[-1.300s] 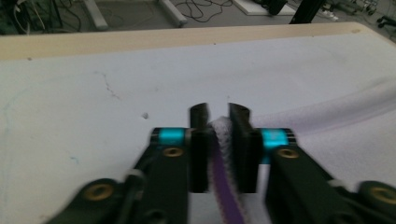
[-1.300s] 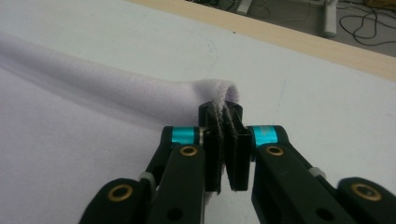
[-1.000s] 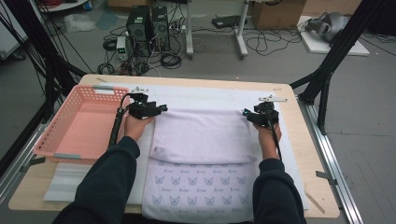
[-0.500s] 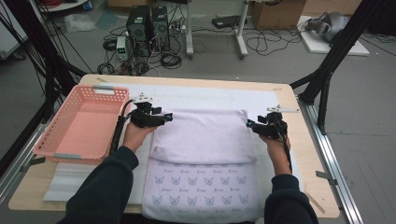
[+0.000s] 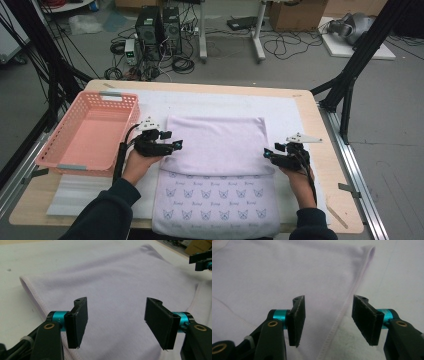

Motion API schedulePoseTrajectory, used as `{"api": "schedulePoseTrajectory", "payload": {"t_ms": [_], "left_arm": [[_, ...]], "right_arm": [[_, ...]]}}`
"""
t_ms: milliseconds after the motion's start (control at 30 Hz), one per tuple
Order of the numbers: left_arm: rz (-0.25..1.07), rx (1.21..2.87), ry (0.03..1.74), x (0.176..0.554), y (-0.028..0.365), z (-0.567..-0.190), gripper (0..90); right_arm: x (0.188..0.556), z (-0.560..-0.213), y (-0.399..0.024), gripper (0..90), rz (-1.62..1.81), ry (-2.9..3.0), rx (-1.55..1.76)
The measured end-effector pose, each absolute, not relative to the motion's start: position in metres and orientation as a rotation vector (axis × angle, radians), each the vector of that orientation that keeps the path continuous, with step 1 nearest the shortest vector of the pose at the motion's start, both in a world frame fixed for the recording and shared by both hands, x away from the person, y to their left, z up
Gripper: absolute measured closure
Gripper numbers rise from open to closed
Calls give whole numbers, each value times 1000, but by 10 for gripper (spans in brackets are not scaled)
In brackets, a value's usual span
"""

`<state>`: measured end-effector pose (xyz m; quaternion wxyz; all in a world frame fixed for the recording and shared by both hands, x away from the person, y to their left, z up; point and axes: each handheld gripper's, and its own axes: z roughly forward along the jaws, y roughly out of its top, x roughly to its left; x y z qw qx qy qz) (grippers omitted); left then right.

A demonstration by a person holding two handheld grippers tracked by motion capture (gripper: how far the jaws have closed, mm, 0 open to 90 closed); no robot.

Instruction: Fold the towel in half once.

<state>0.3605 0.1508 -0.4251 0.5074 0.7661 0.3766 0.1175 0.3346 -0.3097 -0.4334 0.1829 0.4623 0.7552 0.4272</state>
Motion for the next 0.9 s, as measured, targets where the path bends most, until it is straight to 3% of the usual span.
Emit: {"api": "schedulePoseTrajectory", "payload": {"t_ms": [267,533,767,900], "left_arm": [[302,1890,883,341,158,-432,374],[290,1934,868,329,161,-442,413],[262,1958,838,319,160,-443,451],[243,1966,834,315,161,-445,480]], "right_arm": [[317,-430,-310,460,1222,2132,1276],[305,-431,-316,541,1242,2145,1288],[303,-441,-300,580,1271,2326,1183],[302,-446,-297,667,1247,2364,1178]]}}
